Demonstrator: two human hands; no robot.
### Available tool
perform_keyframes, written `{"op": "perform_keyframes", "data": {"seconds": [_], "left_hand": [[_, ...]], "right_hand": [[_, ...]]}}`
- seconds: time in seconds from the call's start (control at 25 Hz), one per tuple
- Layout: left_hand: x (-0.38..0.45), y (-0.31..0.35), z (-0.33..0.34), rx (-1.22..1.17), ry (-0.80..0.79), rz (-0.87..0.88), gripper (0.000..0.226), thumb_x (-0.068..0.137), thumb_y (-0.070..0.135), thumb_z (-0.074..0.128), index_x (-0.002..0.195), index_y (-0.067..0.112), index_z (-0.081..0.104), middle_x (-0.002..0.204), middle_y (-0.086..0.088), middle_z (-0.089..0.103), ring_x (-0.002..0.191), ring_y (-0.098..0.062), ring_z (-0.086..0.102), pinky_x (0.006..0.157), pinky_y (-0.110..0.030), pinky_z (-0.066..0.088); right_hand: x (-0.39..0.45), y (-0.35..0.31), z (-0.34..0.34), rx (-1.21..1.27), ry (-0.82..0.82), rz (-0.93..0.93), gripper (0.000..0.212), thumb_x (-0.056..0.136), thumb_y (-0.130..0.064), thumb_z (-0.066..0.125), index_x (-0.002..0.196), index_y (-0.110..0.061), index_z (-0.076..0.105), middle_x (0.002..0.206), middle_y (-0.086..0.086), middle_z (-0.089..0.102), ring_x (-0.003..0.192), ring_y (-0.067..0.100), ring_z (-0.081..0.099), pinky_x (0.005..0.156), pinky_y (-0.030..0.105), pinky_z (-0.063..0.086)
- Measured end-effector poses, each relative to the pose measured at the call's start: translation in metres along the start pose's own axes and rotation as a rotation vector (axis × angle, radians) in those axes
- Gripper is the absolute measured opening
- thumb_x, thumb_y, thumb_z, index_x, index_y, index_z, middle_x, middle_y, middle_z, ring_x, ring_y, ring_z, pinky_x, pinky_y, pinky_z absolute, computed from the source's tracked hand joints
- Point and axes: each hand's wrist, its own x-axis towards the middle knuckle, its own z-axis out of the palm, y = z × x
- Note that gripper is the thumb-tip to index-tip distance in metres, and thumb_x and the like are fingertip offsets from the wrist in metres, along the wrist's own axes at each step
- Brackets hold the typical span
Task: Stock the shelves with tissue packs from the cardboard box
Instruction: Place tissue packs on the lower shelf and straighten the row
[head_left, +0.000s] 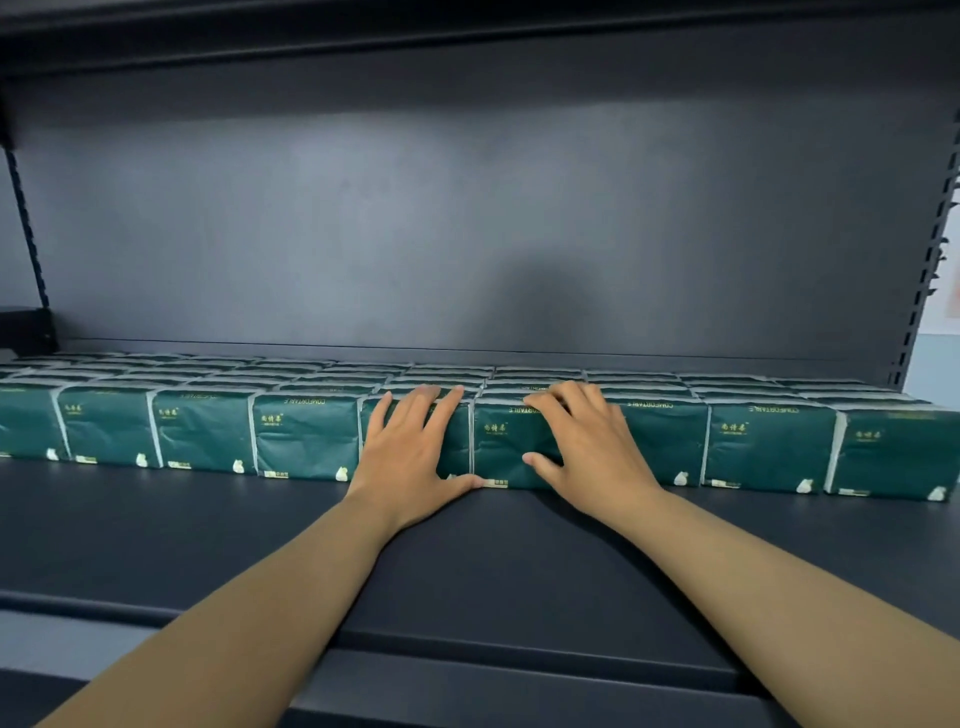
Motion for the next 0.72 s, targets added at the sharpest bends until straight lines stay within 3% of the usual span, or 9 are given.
{"op": "perform_keyframes", "data": {"seconds": [0.28,0.48,0.72], "left_hand": [[-0.002,0.002,-0.001,0.093,-0.001,-0.005,0.104,0.072,0.072,0.058,0.151,0.022,0.013,0.155,-0.002,0.023,0.145,-0.017,0.011,0.115,-0.042,-0.006],[-0.019,0.005,-0.023,0.191,-0.033,-0.015,0.105,0.074,0.075,0.051,0.152,0.023,0.002,0.159,-0.004,0.006,0.147,-0.017,-0.002,0.115,-0.044,-0.007],[-0.07,-0.007,-0.074,0.062,-0.076,-0.119,0.099,0.078,0.075,0.045,0.151,0.026,-0.001,0.16,-0.003,0.0,0.146,-0.015,-0.006,0.115,-0.043,-0.006]], "right_hand": [[-0.004,-0.001,-0.001,-0.071,0.005,0.019,0.061,0.087,-0.045,0.057,0.139,-0.026,0.032,0.133,-0.003,0.037,0.126,0.019,0.027,0.101,0.036,0.025],[-0.017,-0.013,-0.028,-0.045,0.056,0.142,0.066,0.085,-0.05,0.058,0.14,-0.023,0.034,0.14,-0.001,0.038,0.131,0.021,0.027,0.105,0.039,0.027],[-0.071,-0.072,-0.067,0.051,0.069,0.159,0.059,0.085,-0.046,0.061,0.135,-0.022,0.042,0.135,-0.003,0.041,0.128,0.018,0.03,0.101,0.036,0.029]]}}
